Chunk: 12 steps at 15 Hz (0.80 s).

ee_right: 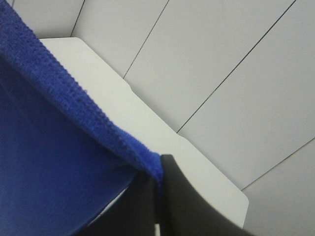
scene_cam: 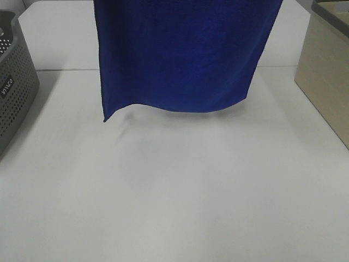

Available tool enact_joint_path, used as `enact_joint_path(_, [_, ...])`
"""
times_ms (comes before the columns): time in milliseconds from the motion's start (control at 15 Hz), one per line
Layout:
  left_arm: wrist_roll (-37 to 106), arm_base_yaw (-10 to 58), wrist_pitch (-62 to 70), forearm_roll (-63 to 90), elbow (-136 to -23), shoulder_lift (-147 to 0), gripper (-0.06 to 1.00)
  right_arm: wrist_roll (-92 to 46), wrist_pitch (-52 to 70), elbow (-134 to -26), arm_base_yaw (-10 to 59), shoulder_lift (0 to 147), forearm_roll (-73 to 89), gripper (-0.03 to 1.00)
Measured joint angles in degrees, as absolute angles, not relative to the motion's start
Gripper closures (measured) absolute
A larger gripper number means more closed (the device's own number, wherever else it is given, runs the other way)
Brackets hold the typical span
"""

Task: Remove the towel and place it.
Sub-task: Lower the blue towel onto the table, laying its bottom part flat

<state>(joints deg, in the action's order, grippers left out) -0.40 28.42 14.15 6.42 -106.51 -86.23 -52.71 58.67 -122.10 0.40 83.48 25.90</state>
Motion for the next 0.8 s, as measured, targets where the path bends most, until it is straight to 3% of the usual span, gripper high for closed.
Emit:
enact_joint_path(400, [-0.34, 31.68, 13.87, 2.92, -101.81, -81.76, 0.94, -51.8, 58.79, -122.1, 0.34, 81.13, 24.98, 0.95])
enact_joint_path(800, [-4.58, 20.91, 10.54, 6.65, -105.88, -92.59, 0.94, -48.87, 48.24, -123.19, 1.26, 94.02, 32.6, 0.95])
